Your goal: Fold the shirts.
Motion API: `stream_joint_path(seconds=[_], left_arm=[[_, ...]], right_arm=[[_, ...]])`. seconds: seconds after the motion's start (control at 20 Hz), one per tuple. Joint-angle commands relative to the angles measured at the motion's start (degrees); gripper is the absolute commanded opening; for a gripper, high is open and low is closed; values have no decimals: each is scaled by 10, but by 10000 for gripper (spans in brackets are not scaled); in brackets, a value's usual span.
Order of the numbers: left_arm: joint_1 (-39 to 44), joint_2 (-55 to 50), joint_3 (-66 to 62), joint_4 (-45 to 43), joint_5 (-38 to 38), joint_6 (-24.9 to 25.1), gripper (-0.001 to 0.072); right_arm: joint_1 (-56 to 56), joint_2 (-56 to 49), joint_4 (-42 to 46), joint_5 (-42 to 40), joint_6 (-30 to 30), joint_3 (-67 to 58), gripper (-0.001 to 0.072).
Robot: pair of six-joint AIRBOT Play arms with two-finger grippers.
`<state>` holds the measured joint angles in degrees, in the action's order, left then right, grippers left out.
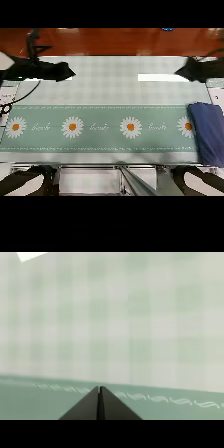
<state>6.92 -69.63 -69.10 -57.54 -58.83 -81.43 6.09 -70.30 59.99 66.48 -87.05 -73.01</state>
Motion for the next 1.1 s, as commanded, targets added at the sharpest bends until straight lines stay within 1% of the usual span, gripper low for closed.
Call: stream_joint_path(seconds=[0.0,0.05,0.1,0.25,0.35,1.05], left_arm=[[67,-45,-12,-231,-23,-150,21],[64,-47,-5,-235,-18,-153,21],[59,-48,-6,-235,-17,-153,21],[53,-47,-6,-236,-17,-153,21],[54,-47,-6,-236,-22,-153,21],[54,-50,-6,-235,-21,-153,21]], right_arm=[[-183,-100,315,52,-118,-62,20],[-185,-116,336,75,-123,-62,19],[-183,-125,339,85,-128,-62,20],[-183,-130,336,84,-130,-63,20],[-183,-130,329,100,-130,-63,20],[-183,-130,330,100,-130,-63,20]])
